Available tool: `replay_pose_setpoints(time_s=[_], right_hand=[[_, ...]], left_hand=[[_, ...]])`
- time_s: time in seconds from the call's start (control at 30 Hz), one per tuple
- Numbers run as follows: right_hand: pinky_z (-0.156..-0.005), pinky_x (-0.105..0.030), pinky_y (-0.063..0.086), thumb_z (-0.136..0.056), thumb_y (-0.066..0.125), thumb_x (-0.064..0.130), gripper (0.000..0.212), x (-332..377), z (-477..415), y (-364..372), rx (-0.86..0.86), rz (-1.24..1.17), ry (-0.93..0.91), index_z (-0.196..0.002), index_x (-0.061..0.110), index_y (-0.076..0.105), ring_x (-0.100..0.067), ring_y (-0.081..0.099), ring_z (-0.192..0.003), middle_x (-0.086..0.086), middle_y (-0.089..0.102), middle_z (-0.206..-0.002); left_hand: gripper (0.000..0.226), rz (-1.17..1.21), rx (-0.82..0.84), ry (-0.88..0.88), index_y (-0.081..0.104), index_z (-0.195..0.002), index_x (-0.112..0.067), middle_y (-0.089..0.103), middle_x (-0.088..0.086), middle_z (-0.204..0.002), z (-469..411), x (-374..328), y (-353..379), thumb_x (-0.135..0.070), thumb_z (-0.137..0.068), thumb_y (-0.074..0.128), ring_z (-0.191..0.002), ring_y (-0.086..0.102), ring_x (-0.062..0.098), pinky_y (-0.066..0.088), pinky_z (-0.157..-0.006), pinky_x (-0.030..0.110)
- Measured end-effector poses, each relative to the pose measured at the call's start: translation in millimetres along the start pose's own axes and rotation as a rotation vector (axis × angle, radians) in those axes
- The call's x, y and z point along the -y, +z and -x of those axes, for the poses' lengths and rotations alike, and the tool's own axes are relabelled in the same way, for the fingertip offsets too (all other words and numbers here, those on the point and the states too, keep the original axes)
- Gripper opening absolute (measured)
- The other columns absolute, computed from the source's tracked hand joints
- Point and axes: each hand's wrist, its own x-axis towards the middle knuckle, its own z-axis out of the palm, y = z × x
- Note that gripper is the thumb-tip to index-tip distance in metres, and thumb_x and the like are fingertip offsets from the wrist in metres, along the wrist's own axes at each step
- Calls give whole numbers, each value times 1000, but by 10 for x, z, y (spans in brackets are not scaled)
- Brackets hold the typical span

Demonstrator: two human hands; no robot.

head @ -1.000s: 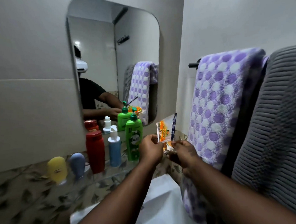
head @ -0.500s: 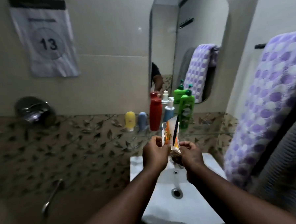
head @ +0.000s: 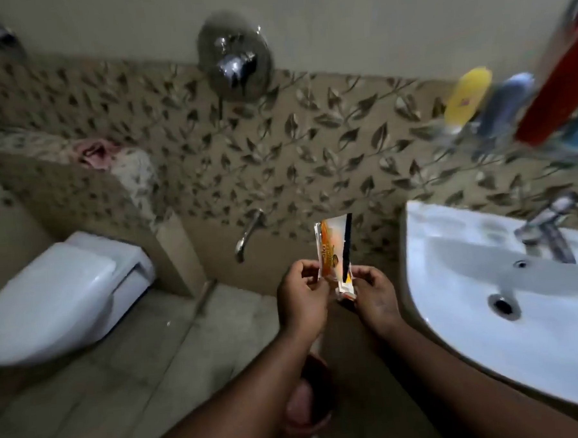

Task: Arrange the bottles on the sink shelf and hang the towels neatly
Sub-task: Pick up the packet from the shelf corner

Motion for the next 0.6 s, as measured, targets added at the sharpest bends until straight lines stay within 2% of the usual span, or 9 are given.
replay_pose_setpoints(time_s=[0.07,0.17,0.2,0.23,0.3,0.33,0.37,0.5,0.6], right_hand=[[-72,-43,62,-93,55,-6,20,-426,-50,223,15,24,59,-98,7,68,-31,70,-87,-23,72,-105],[-80,-50,61,-95,52,-4,22,-1102,-128,474,49,91,128,-95,10,69,-37,72,-91,-20,74,-100],[-81,-49,62,-95,51,-4,23,-1256,-129,499,38,116,132,-93,11,69,-37,72,-92,-17,74,-99],[-78,-42,62,-95,51,-4,23,-1454,-135,529,35,130,143,-92,10,69,-35,71,-90,-16,74,-97],[-61,-21,58,-96,49,-7,22,-1883,-177,578,43,165,188,-95,5,67,-26,67,-81,-15,71,-98],[-56,-17,55,-97,48,-8,22,-2093,-202,588,48,167,213,-97,2,67,-23,66,-80,-15,70,-100],[-56,-17,55,-98,48,-9,22,-2323,-240,572,53,164,239,-97,2,66,-25,66,-81,-15,70,-102],[-72,-38,55,-97,50,-8,32,-3198,-426,468,41,163,343,-82,15,66,-29,64,-81,-20,72,-93],[-81,-50,57,-99,48,-5,31,-3783,-579,360,23,159,448,-83,16,65,-29,64,-83,-12,69,-89]], left_hand=[[18,0,-19,-65,66,-92,-29,74,-11,-90,20,427,-184,-16,-88,77,-83,69,1,51,-68,11],[24,-25,-54,-159,64,-94,-32,74,-12,-96,52,1112,-345,-12,-89,76,-90,69,3,57,-78,20],[25,-29,-56,-177,64,-94,-32,74,-12,-96,87,1265,-375,-10,-89,75,-89,69,2,57,-79,22],[28,-27,-68,-208,64,-92,-32,74,-11,-95,114,1476,-393,-7,-88,75,-86,69,-1,57,-79,21],[31,-10,-92,-285,64,-91,-30,75,-11,-91,155,1938,-378,-1,-87,74,-78,67,-7,55,-75,17],[31,-7,-102,-321,65,-92,-29,75,-11,-90,173,2156,-352,0,-86,74,-75,67,-8,54,-73,15],[31,1,-108,-354,66,-94,-28,75,-10,-91,196,2381,-311,1,-86,75,-74,67,-8,54,-72,14],[25,62,-90,-484,67,-100,-14,73,-7,-90,299,3211,-106,7,-88,73,-70,68,-9,53,-66,11],[24,61,-86,-548,66,-108,-5,70,-7,-89,323,3729,58,10,-89,70,-69,66,-12,51,-66,9]])
